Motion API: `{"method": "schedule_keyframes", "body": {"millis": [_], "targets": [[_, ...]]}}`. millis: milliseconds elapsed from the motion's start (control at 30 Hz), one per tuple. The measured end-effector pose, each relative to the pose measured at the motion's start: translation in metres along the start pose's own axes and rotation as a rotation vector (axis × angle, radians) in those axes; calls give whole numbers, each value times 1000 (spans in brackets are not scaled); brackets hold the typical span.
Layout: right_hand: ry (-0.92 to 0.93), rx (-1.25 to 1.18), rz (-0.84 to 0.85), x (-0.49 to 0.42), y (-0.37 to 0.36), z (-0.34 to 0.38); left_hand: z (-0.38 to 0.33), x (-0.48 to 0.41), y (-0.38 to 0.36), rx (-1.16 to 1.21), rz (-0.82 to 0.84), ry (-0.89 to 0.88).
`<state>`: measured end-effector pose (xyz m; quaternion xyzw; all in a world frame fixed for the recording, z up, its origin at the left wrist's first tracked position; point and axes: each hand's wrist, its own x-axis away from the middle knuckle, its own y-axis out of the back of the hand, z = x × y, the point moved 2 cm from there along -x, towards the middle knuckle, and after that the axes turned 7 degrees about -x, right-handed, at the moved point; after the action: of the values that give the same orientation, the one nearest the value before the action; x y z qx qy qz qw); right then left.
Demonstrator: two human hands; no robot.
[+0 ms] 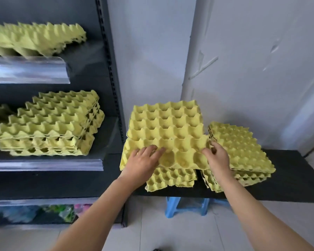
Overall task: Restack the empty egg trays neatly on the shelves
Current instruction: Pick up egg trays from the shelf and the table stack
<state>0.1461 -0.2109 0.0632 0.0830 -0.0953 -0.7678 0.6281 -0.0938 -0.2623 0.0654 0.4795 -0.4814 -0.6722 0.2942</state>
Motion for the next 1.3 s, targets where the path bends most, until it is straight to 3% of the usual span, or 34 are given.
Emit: {"method": "schedule_keyframes", "body": {"millis": [367, 600, 900, 1300], "targets": [[71, -10, 178, 106, -76, 59, 52, 135, 85, -154, -179, 111], [87, -56, 270, 154, -194, 95, 148, 210, 125, -275, -210, 221], [152, -123, 327, 228, -386, 154, 314, 318, 156, -301, -105, 392], [319, 55, 508, 247, -594, 203, 501, 373, 153, -423, 40, 690]]}}
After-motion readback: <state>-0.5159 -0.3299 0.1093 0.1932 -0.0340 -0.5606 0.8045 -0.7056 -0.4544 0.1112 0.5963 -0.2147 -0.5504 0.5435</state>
